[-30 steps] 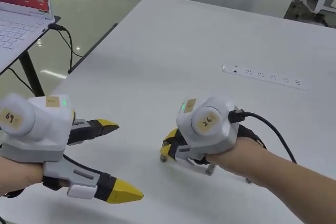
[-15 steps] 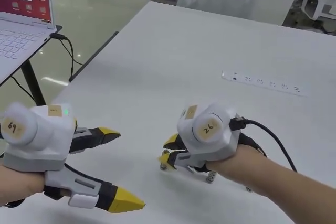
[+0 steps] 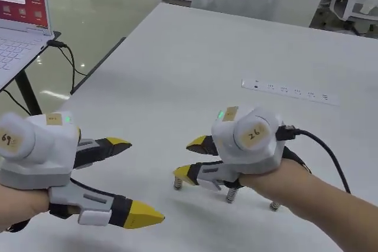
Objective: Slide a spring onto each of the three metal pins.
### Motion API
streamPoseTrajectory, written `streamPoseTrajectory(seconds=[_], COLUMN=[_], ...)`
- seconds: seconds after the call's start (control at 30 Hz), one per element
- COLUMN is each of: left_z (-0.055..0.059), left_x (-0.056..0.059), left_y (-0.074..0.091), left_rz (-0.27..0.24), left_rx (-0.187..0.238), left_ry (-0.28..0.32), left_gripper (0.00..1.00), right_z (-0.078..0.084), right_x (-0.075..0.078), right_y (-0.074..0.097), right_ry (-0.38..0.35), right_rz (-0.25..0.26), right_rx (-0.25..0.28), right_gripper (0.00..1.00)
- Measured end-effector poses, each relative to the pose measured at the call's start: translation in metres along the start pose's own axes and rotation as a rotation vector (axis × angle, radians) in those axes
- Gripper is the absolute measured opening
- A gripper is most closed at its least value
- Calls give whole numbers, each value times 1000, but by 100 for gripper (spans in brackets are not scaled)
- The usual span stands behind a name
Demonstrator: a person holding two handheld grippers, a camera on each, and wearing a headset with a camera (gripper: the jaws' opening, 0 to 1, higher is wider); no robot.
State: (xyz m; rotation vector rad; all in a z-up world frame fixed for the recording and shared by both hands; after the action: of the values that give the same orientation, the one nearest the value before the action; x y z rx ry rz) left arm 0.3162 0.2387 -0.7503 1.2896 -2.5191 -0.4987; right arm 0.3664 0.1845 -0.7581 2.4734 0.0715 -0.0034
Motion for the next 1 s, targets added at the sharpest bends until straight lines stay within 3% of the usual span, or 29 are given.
streamPoseTrajectory(seconds=[0.2, 0.5, 1.0], left_z=[-4, -9, -14], left_x=[3, 6, 13], left_y=[-2, -5, -7], left_rz=[-1, -4, 4], left_rx=[6, 6, 13], left_ry=[-8, -22, -33], left_gripper=[98, 98, 98], right_z=[0, 14, 56], right_x=[-7, -16, -25], right_y=[15, 44, 110], right_ry=[-13, -61, -166], right_rz=[18, 72, 217], right_rx=[42, 95, 220], right_gripper=[39, 49, 66])
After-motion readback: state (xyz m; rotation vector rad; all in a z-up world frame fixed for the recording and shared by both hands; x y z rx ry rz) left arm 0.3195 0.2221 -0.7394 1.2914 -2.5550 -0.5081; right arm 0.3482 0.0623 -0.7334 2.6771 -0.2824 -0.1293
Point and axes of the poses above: the centre of the closed fingertips' face, and the gripper's own axes: y roughly backward along the fingers, x roughly to its right, z roughly out of its underside, the point moved 2 cm from there along y, roughly backward along the fingers, and after that the axes turned 15 degrees about -z, right-handed, at the moved point
